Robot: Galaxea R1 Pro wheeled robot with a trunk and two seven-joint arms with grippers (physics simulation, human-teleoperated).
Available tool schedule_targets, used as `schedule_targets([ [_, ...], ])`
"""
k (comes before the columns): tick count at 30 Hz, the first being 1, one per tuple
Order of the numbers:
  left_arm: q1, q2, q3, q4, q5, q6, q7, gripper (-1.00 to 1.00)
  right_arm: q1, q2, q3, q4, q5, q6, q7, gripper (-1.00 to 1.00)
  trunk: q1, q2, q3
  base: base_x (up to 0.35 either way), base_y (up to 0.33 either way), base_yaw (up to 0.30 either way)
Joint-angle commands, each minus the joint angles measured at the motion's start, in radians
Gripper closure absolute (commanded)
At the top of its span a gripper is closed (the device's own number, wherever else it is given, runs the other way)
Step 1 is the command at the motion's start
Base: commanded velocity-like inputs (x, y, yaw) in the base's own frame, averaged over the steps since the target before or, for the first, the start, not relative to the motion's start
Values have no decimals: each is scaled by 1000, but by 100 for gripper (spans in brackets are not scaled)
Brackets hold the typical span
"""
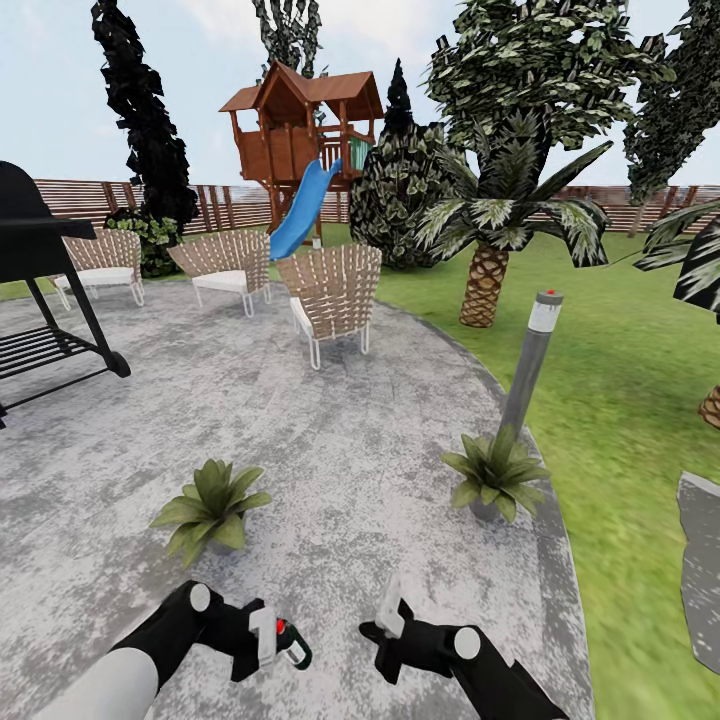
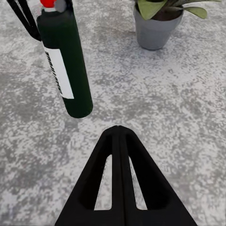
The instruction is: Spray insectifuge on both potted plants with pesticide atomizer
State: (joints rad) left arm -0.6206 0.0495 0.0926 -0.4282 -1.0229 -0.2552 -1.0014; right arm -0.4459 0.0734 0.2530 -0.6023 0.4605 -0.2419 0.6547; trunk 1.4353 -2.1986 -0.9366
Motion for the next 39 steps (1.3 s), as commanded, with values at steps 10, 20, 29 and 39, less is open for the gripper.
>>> schedule_targets([
  [10,-18,-43,-83,0,-135,-5,-5,100,-15,16,-1,-1,12,-5,101,100,0,0,-1,0,0,0],
  [20,-21,-82,-83,0,-153,-7,-5,100,-22,18,-1,-1,11,-5,105,100,0,0,-1,0,0,0],
  [29,-22,-109,-83,-1,-190,-7,-5,100,-22,19,-1,-2,10,-5,105,100,0,0,-1,0,0,0],
  [39,-28,-131,-83,0,-191,-9,-9,100,-22,19,-1,-2,11,-6,105,100,0,0,-1,0,0,0],
])
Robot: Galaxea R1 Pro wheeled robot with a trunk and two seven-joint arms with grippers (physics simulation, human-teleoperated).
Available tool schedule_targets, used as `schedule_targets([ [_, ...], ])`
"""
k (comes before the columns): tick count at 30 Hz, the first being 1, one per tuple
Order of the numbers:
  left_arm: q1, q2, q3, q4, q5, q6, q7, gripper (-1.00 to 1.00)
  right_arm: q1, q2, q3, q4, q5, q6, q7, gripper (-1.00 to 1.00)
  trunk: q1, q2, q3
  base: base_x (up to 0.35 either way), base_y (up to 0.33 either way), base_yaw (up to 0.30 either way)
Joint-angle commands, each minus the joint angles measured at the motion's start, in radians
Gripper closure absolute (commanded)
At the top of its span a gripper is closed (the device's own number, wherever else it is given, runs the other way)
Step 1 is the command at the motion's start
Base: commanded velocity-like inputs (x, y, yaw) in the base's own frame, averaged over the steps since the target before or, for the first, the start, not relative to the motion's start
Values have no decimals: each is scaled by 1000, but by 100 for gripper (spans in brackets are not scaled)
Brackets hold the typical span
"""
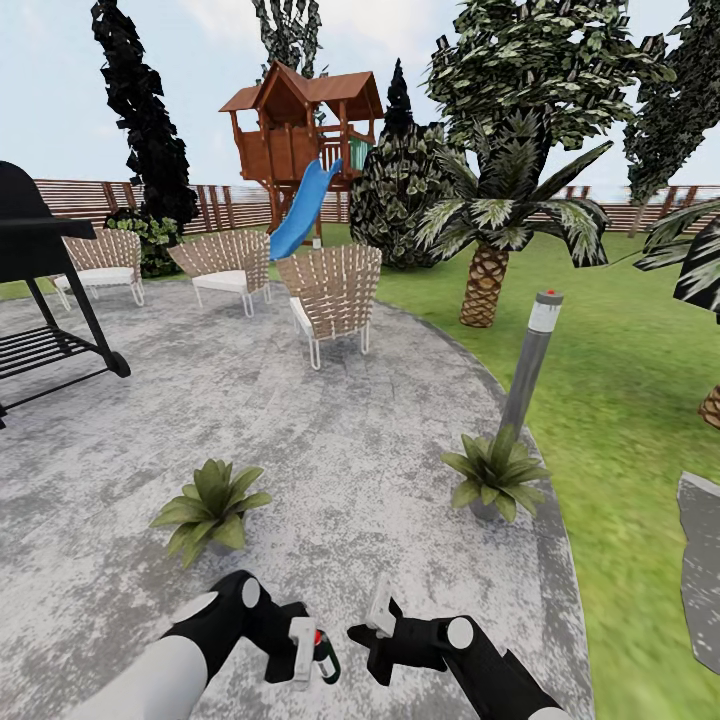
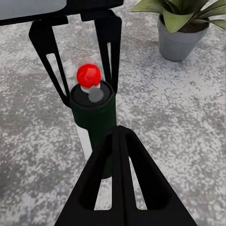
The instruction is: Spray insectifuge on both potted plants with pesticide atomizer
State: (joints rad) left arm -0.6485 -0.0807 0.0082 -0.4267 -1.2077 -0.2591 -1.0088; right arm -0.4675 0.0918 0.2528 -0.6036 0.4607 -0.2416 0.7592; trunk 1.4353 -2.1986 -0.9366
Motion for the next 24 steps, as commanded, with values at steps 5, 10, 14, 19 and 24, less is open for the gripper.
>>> schedule_targets([
  [5,0,-12,1,-3,-6,-5,-2,100,0,0,-1,-1,10,-6,0,100,0,0,-1,0,0,0],
  [10,0,-27,1,-3,-7,-5,-2,100,0,0,-1,-1,10,-6,0,100,0,0,-1,0,0,0],
  [14,-1,-34,1,-3,-6,-5,-1,100,0,0,-1,-1,10,-6,0,100,0,0,-1,0,0,0],
  [19,-2,-37,2,-16,-5,-6,-1,100,0,0,-1,-1,10,-7,0,100,0,0,-1,0,0,0],
  [24,-2,-48,2,-27,-4,-8,-1,100,0,0,-1,-1,10,-7,0,100,0,0,-1,0,0,0],
])
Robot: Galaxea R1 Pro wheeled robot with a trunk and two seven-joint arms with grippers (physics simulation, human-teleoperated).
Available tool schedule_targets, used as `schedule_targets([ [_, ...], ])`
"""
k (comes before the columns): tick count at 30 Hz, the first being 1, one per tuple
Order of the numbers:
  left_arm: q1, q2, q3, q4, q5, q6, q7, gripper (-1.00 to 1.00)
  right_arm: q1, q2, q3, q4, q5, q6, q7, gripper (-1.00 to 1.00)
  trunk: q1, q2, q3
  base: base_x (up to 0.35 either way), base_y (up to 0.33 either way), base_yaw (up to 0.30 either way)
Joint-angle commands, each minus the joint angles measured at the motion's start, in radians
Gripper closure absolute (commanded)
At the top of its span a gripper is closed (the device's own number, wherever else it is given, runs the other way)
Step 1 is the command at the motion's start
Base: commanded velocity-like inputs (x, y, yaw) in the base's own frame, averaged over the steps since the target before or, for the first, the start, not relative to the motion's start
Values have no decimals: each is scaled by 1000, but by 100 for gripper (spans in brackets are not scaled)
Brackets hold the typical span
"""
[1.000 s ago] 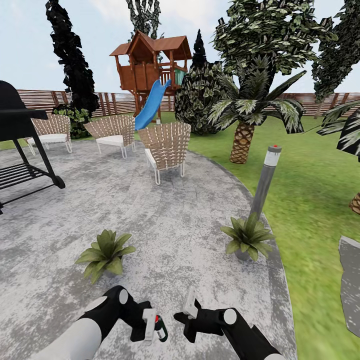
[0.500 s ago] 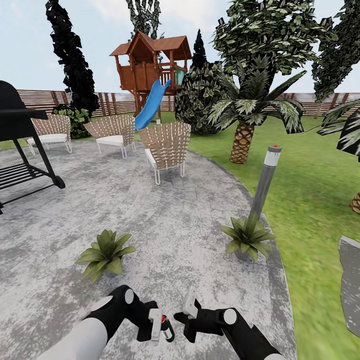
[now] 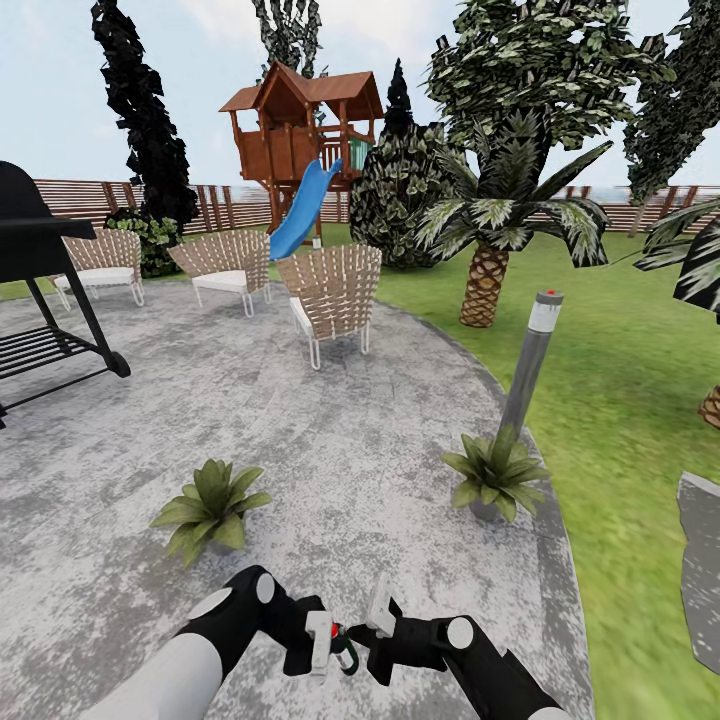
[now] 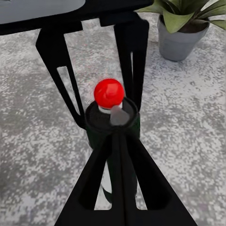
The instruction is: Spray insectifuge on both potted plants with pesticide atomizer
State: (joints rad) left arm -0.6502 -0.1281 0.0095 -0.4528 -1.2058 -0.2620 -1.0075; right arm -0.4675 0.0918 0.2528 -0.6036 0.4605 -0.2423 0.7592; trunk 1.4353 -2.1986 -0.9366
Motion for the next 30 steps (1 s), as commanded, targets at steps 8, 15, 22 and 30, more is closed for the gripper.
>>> schedule_targets([
  [8,1,-15,3,-2,-5,-10,-2,100,0,0,-1,-1,10,-6,0,100,0,0,-1,0,0,0],
  [15,1,-17,3,-1,-5,-12,-2,100,0,0,-1,-1,10,-6,0,100,0,0,-1,0,0,0],
  [22,1,-26,3,-1,-5,-12,-2,100,0,0,-1,-1,10,-6,0,100,0,0,-1,0,0,0],
  [30,1,-19,0,0,-7,-8,-2,100,0,0,-1,-1,10,-6,0,100,0,0,-1,0,0,0],
])
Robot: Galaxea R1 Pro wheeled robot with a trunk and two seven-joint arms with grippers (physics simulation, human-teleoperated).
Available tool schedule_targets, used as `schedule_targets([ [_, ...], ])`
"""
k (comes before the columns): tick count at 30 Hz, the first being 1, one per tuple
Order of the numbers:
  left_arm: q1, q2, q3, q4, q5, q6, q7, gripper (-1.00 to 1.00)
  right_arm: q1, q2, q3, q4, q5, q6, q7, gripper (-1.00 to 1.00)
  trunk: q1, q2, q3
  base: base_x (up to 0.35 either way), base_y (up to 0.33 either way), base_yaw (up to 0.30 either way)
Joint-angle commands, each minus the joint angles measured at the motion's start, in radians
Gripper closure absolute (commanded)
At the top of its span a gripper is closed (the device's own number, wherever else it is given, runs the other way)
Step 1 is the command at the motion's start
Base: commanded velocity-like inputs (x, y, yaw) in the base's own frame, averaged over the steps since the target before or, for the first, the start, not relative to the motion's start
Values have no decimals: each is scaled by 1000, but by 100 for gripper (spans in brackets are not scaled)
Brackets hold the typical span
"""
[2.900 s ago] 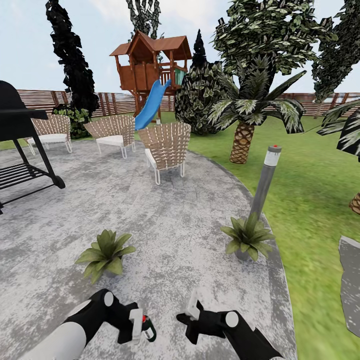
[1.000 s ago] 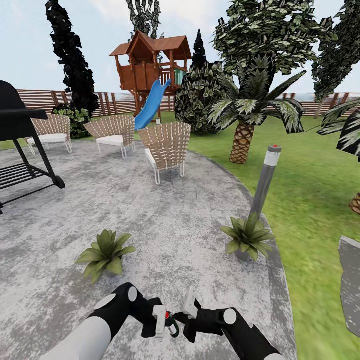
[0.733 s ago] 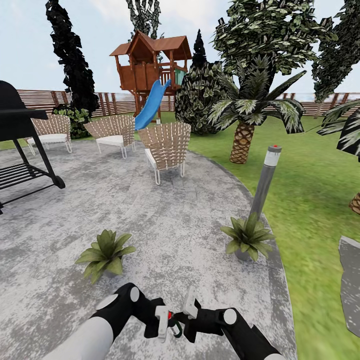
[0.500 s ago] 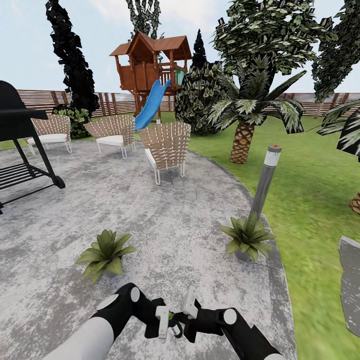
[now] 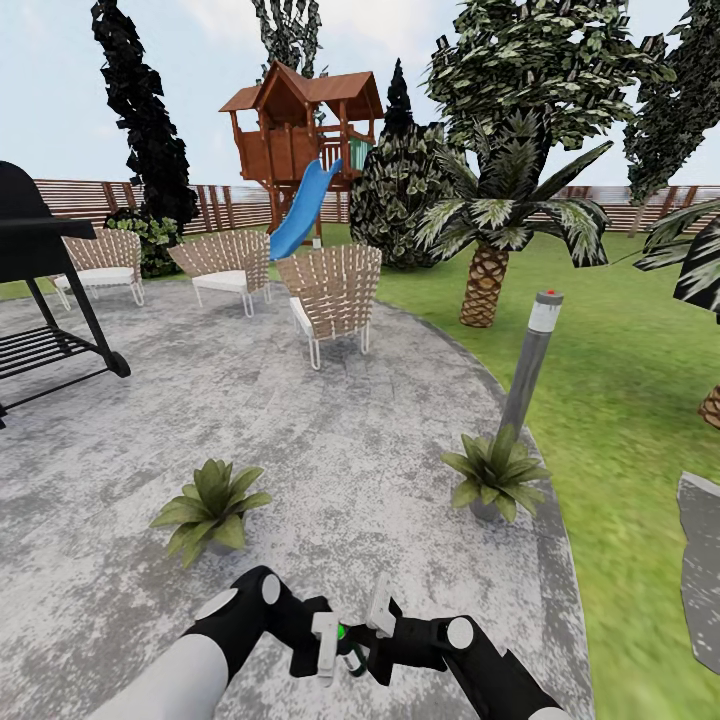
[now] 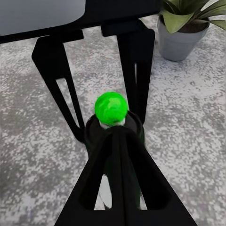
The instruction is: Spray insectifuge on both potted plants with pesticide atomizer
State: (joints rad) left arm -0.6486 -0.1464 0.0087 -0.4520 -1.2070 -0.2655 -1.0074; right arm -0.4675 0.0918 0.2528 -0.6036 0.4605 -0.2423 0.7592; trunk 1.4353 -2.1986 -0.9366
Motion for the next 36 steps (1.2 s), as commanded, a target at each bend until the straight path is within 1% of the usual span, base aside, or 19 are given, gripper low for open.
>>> schedule_targets([
  [1,0,1,1,-1,-6,-4,-2,100,0,0,-1,-1,10,-6,0,100,0,0,-1,0,0,0],
  [6,0,9,-1,3,-10,-3,-2,100,0,0,-1,-1,10,-6,0,100,0,0,-1,0,0,0],
  [8,1,27,-1,4,-11,-3,-2,100,0,0,-1,-1,10,-6,0,100,0,0,-1,0,0,0],
  [10,3,53,-1,5,-10,-3,-2,100,0,0,-1,-1,10,-6,0,100,0,0,-1,0,0,0],
  [13,8,85,0,6,-10,-4,-2,100,0,0,-1,-1,11,-6,0,100,0,0,-1,0,0,0],
  [14,10,103,0,8,-9,-6,-1,100,0,0,-1,-1,12,-6,0,100,0,0,-1,0,0,0],
  [19,17,166,0,13,-6,-9,0,100,0,-1,-1,0,12,-6,0,100,0,0,-1,0,0,0],
  [26,20,250,9,16,7,-13,1,100,0,-1,-2,1,13,-6,0,100,0,0,-1,0,0,0],
  [27,20,261,10,16,8,-14,2,100,0,-2,-2,1,13,-6,0,-100,0,0,-1,0,0,0],
  [28,20,282,11,16,9,-15,2,100,0,-3,-3,1,14,-6,0,-100,0,0,-1,0,0,0],
  [29,20,294,11,16,10,-15,2,100,0,-4,-3,1,14,-6,0,-100,0,0,-1,0,0,0],
  [32,20,316,12,16,11,-15,3,100,0,-5,-3,1,14,-6,0,-100,0,0,-1,0,0,0],
  [33,20,327,13,17,17,-14,3,100,0,-5,-3,1,14,-6,-1,-100,0,0,-1,0,0,0],
  [36,20,344,18,18,41,-14,3,100,0,-9,-4,5,15,-7,-4,-100,0,0,-1,0,0,0],
])
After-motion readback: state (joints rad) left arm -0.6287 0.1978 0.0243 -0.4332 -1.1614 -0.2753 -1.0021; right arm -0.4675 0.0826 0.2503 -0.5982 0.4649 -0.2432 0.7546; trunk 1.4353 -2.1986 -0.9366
